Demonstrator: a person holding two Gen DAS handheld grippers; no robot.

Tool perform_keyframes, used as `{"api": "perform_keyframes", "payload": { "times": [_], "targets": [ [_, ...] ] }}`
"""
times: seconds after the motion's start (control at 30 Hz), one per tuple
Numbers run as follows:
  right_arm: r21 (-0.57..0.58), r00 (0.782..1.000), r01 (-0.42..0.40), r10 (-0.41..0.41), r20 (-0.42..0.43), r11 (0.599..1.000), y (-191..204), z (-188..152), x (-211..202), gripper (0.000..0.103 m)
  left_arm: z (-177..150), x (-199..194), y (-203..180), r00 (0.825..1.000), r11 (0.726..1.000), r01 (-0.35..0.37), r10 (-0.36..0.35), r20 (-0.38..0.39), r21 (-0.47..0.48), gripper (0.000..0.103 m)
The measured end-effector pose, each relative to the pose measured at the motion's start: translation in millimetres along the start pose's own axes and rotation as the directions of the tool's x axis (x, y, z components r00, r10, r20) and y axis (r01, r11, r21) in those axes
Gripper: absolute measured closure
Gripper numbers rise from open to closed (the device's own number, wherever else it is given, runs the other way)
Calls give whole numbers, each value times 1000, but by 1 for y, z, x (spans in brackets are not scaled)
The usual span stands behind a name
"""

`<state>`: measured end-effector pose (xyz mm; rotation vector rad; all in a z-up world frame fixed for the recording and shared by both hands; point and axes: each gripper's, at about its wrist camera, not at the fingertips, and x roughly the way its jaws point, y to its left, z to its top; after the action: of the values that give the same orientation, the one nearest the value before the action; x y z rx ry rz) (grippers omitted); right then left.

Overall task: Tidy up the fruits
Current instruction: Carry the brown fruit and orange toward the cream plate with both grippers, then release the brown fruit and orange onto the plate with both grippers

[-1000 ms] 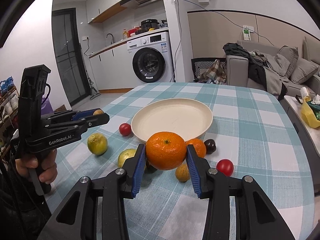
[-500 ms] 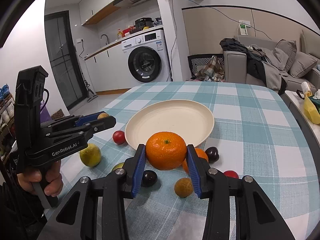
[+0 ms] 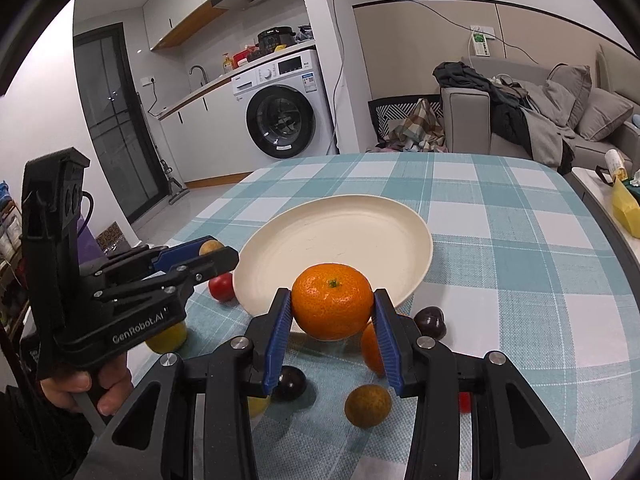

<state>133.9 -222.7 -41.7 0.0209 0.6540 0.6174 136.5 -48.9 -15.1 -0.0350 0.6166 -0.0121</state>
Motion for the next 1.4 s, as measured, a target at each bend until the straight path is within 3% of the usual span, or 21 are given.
{"api": "perform_keyframes", "payload": {
  "times": [0.4,1.0,1.4],
  "targets": [
    [6,1000,12,-12,-29,1000,-2,6,20,61,1,19,4,1000,1000,-17,17,-13,-10,78],
    [34,997,20,-17,-80,999,-8,6,39,61,1,41,9,995,999,-25,23,-94,-23,78],
    [23,996,33,-31,-84,999,-6,6,41,59,0,44,9,994,999,-44,42,-99,-20,77]
  ]
}}
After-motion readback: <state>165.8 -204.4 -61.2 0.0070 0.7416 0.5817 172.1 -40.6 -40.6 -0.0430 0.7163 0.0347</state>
